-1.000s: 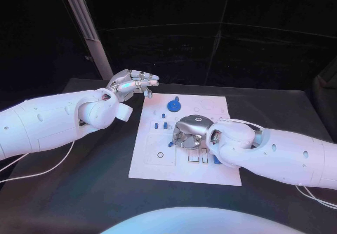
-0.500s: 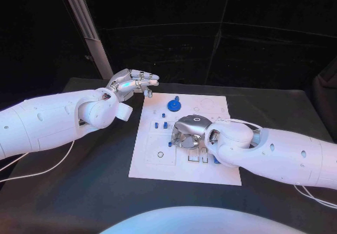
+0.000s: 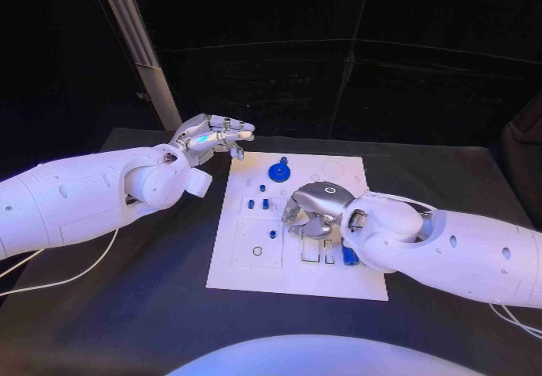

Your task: Assemble the parts on the task board

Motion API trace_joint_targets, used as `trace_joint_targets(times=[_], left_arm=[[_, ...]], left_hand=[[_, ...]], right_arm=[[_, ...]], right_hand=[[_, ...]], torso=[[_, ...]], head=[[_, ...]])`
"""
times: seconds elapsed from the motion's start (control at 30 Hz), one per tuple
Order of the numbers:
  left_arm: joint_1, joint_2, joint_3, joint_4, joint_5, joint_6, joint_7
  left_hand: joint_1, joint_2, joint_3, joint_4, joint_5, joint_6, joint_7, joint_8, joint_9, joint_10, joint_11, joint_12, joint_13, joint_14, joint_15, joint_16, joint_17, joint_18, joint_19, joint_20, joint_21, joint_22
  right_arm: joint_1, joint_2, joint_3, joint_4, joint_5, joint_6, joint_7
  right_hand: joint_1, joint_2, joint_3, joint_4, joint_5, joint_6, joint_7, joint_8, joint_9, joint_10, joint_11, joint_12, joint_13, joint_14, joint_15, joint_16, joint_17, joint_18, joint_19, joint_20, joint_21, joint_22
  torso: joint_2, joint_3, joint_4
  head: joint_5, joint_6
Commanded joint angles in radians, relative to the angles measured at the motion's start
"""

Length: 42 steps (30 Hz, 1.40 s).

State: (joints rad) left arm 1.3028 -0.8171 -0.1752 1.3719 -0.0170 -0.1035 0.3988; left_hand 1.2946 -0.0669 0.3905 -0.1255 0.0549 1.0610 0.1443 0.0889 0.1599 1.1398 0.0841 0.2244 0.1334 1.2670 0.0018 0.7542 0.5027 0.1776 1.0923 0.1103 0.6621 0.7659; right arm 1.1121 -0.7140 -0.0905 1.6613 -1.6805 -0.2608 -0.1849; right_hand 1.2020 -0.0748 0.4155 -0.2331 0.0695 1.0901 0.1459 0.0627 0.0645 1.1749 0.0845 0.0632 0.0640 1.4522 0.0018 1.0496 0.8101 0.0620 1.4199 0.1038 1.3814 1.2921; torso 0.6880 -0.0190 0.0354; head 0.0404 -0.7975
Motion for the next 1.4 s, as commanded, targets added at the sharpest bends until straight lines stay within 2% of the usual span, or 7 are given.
trace_joint_targets(times=[0.03, 0.2, 0.3, 0.43, 0.7, 1.03, 1.4], left_arm=[[0.001, -0.001, 0.001, 0.002, 0.004, 0.016, 0.004], [0.001, -0.002, 0.001, 0.002, 0.004, 0.024, 0.007], [0.001, -0.003, 0.000, 0.003, 0.004, 0.024, 0.007], [0.001, -0.003, 0.000, 0.002, 0.004, 0.024, 0.006], [0.001, 0.000, -0.001, 0.003, 0.004, 0.027, 0.006], [0.001, 0.003, -0.003, -0.001, 0.004, 0.030, 0.006], [0.000, 0.004, -0.003, -0.005, 0.004, 0.029, 0.005]], left_hand=[[-0.008, 0.005, -0.008, -0.001, -0.005, 0.001, 0.005, -0.005, 0.001, -0.006, 0.000, 0.003, 0.002, -0.003, 0.002, -0.004, -0.001, 0.005, 0.009, -0.001, -0.005, -0.002], [-0.011, 0.002, -0.014, 0.000, -0.005, 0.000, 0.005, -0.007, 0.001, -0.010, 0.000, 0.003, 0.002, -0.006, 0.003, -0.006, -0.003, 0.004, 0.008, 0.000, -0.009, -0.005], [-0.011, 0.002, -0.014, 0.000, -0.005, 0.000, 0.005, -0.007, 0.001, -0.010, 0.000, 0.003, 0.002, -0.006, 0.003, -0.006, -0.003, 0.004, 0.008, 0.000, -0.009, -0.005], [-0.011, 0.002, -0.014, 0.000, -0.005, 0.000, 0.005, -0.007, 0.001, -0.010, 0.000, 0.003, 0.002, -0.006, 0.003, -0.006, -0.003, 0.004, 0.008, 0.000, -0.009, -0.005], [-0.012, 0.002, -0.015, 0.000, -0.005, 0.000, 0.005, -0.008, 0.001, -0.011, 0.001, 0.003, 0.002, -0.007, 0.004, -0.007, -0.003, 0.004, 0.008, 0.000, -0.011, -0.006], [-0.012, 0.002, -0.015, 0.000, -0.005, 0.000, 0.005, -0.008, 0.001, -0.011, 0.001, 0.003, 0.002, -0.007, 0.004, -0.007, -0.003, 0.004, 0.008, 0.000, -0.011, -0.006], [-0.012, 0.003, -0.016, 0.001, -0.005, 0.000, 0.005, -0.008, 0.001, -0.011, 0.000, 0.003, 0.003, -0.007, 0.004, -0.007, -0.004, 0.004, 0.008, 0.000, -0.012, -0.006]], right_arm=[[0.013, -0.039, 0.003, 0.030, 0.061, -0.095, 0.021], [0.060, -0.094, 0.034, 0.030, 0.124, -0.032, 0.031], [0.086, -0.119, 0.042, 0.017, 0.141, -0.004, 0.031], [0.108, -0.140, 0.047, -0.002, 0.140, 0.024, 0.027], [0.118, -0.142, 0.049, -0.029, 0.112, 0.073, 0.016], [0.119, -0.116, 0.048, -0.062, 0.104, 0.242, 0.004], [0.117, -0.110, 0.047, -0.060, 0.103, 0.254, 0.018]], right_hand=[[-0.002, -0.027, -0.009, -0.011, -0.007, -0.010, 0.001, 0.000, 0.000, -0.008, 0.004, 0.000, 0.001, -0.006, 0.004, -0.006, -0.009, 0.008, -0.008, 0.002, -0.009, -0.009], [-0.014, -0.059, -0.048, -0.013, -0.010, -0.032, -0.011, -0.001, 0.000, -0.016, 0.001, 0.001, 0.004, 0.002, 0.006, 0.003, -0.003, 0.007, -0.006, 0.002, -0.007, -0.005], [-0.017, -0.076, -0.094, -0.005, -0.011, -0.053, -0.020, -0.001, 0.000, -0.041, 0.005, 0.004, 0.004, 0.001, 0.008, -0.001, -0.014, 0.009, -0.011, 0.003, -0.014, -0.014], [0.015, -0.078, -0.180, 0.018, -0.008, -0.071, -0.036, 0.001, 0.002, -0.087, 0.014, 0.016, 0.004, -0.003, 0.016, -0.010, -0.034, 0.013, -0.020, 0.008, -0.028, -0.030], [0.059, -0.068, -0.223, 0.044, -0.008, -0.074, -0.047, 0.002, 0.002, -0.123, 0.022, 0.027, 0.002, -0.003, 0.020, -0.008, -0.041, 0.015, -0.024, 0.012, -0.036, -0.039], [0.072, -0.046, -0.226, 0.053, -0.007, -0.069, -0.048, 0.002, 0.003, -0.121, 0.020, 0.040, 0.003, 0.007, 0.019, 0.018, -0.011, 0.009, -0.008, 0.014, -0.018, -0.015], [0.069, -0.018, -0.227, 0.058, 0.020, -0.047, -0.023, 0.005, 0.004, -0.091, 0.011, 0.060, 0.002, 0.012, 0.012, 0.039, 0.004, 0.005, 0.005, 0.010, -0.004, 0.003]], torso=[[0.000, -0.0007, 0.0010], [-0.001, -0.0016, 0.0010], [0.000, -0.0025, 0.0003], [0.000, -0.0009, -0.0035], [0.001, -0.0015, 0.0015], [0.002, -0.0004, -0.0015], [0.001, 0.0002, -0.0006]], head=[[-0.005, 0.009], [-0.015, 0.024], [-0.018, 0.029], [-0.019, 0.038], [-0.027, 0.042], [-0.023, 0.035], [-0.020, 0.029]])
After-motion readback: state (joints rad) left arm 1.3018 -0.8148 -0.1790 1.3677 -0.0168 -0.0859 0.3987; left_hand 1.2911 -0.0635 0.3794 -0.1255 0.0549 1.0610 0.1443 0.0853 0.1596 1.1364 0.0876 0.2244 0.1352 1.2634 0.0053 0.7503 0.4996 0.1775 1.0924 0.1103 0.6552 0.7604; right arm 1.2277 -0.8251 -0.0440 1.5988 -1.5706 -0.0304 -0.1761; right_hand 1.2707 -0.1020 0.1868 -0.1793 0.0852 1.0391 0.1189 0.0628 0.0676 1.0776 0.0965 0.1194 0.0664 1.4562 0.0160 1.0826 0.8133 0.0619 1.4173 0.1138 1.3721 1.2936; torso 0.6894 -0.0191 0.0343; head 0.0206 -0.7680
